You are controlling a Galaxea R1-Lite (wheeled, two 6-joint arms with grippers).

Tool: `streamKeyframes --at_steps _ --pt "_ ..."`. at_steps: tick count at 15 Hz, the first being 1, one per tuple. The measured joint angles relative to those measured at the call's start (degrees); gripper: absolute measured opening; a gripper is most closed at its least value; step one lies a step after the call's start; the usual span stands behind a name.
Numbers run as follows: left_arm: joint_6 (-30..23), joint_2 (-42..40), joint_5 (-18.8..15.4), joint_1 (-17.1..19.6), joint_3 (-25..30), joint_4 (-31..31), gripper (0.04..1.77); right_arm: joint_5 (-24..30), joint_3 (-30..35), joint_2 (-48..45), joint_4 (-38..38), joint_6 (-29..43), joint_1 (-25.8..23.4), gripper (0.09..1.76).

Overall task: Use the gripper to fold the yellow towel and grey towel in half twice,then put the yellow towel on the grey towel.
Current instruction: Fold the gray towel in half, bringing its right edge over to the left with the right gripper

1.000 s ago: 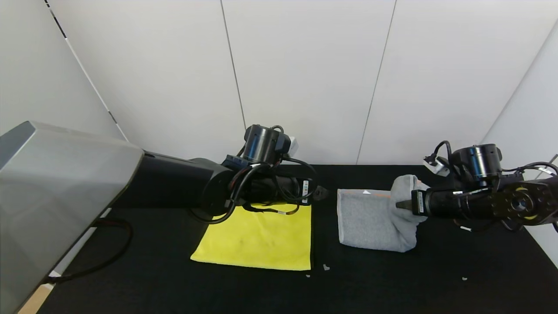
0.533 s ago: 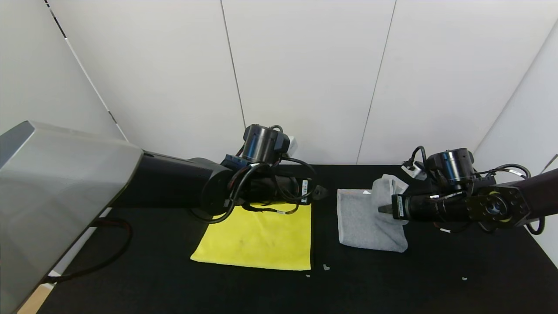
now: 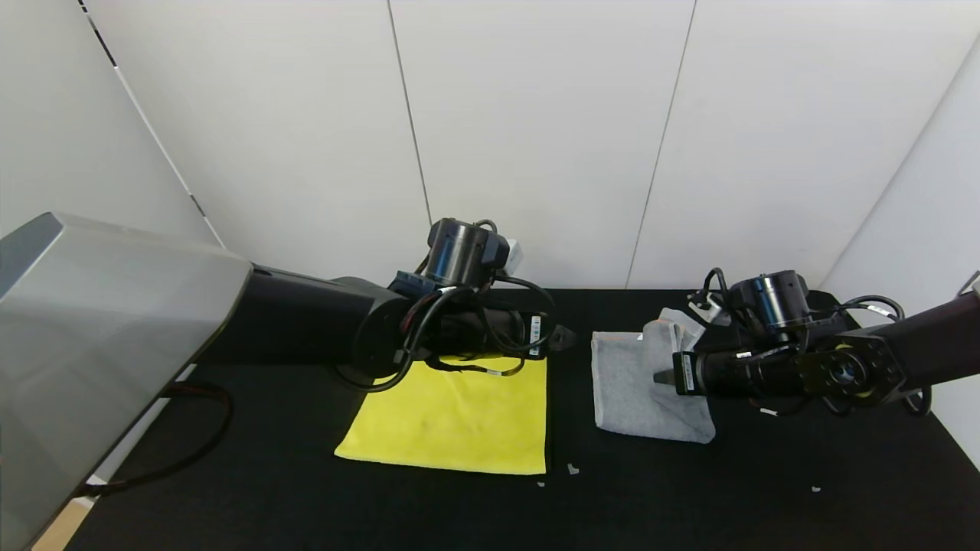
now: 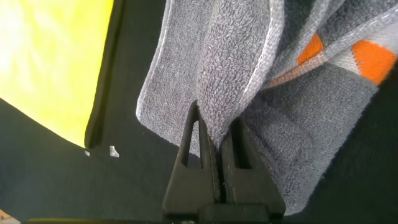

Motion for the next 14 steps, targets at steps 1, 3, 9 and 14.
streamKeyframes --at_steps 1,3,9,14 --pt "0.00 0.00 0.00 0.00 0.00 0.00 1.72 0.00 0.05 0.02 0.13 0.00 0.22 0.15" --pt "0.00 0.00 0.00 0.00 0.00 0.02 1.72 0.02 0.29 0.05 0.10 0.00 0.63 0.38" --pt "0.00 0.00 0.00 0.09 0.06 0.00 1.72 -0.02 0.90 -1.00 0.22 0.17 1.44 1.08" --pt "0.00 -0.06 0.02 0.74 0.06 0.00 1.72 0.02 1.16 -5.42 0.40 1.71 1.63 1.38"
